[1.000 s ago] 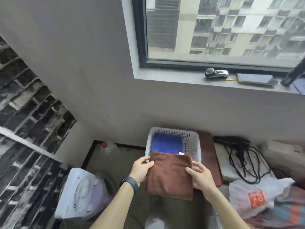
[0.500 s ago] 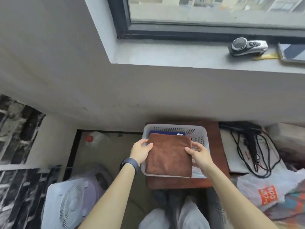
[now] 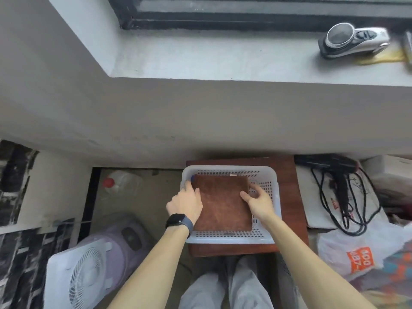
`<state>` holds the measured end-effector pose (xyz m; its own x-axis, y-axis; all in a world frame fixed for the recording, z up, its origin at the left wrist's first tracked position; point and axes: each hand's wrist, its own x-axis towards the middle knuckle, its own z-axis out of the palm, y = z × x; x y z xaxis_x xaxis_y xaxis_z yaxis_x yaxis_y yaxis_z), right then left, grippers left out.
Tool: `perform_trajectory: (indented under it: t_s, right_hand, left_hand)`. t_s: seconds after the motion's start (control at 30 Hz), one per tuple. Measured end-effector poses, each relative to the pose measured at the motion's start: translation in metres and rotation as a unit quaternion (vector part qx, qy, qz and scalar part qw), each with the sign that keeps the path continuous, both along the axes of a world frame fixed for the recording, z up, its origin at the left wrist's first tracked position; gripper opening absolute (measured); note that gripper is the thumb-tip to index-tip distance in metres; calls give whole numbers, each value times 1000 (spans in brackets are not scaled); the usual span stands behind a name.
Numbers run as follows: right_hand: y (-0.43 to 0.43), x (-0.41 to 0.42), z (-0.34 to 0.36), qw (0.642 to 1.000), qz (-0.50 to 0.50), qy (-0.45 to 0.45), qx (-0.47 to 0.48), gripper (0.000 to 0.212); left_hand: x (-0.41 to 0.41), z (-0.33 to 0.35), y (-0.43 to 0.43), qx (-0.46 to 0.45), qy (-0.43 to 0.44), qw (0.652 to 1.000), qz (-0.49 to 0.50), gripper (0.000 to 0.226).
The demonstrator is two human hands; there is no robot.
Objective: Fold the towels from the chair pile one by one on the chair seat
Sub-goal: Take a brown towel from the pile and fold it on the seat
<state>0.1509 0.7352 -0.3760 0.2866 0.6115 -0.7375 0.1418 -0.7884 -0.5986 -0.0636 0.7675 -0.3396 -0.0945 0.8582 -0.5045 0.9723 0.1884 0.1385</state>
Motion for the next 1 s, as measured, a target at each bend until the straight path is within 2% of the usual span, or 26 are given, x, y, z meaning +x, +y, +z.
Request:
perform_trajectory:
  t_s: [0.07, 0.13, 0.17, 0.23, 0.33, 0.4, 0.53, 0.8, 1.0]
  right_hand:
    - [-10, -5, 6, 989, 72, -111, 63, 57]
    - [-27, -14, 11, 944, 168, -242, 150, 56]
    - [-34, -20, 12, 916, 219, -283, 183, 56]
    - [-42, -30, 7, 872, 318, -311, 204, 60]
    - [-40, -32, -8, 826, 436, -323, 152, 68]
    - [-35, -28, -20, 808, 469, -329, 139, 70]
    - [-32, -25, -38, 798, 488, -336, 112, 72]
    - [-22, -24, -49, 803, 508, -304, 65, 69]
    - [-18, -25, -47, 801, 517, -298, 44, 68]
  left_hand:
    - [-2, 1, -10, 70, 27, 993, -86, 57]
    - [-5, -4, -21, 127, -5, 970, -206, 63]
    - [-8, -8, -25, 124, -25, 955, -270, 64]
    - [-17, -16, -25, 108, -35, 929, -352, 69]
    - [-37, -28, -14, 39, 3, 934, -356, 80]
    - [-44, -35, -8, 5, 33, 928, -370, 88]
    - [-38, -51, -3, -19, 71, 916, -393, 98]
    - [-18, -61, -4, -53, 182, 894, -406, 96]
    - [-13, -61, -2, -71, 202, 894, -393, 94]
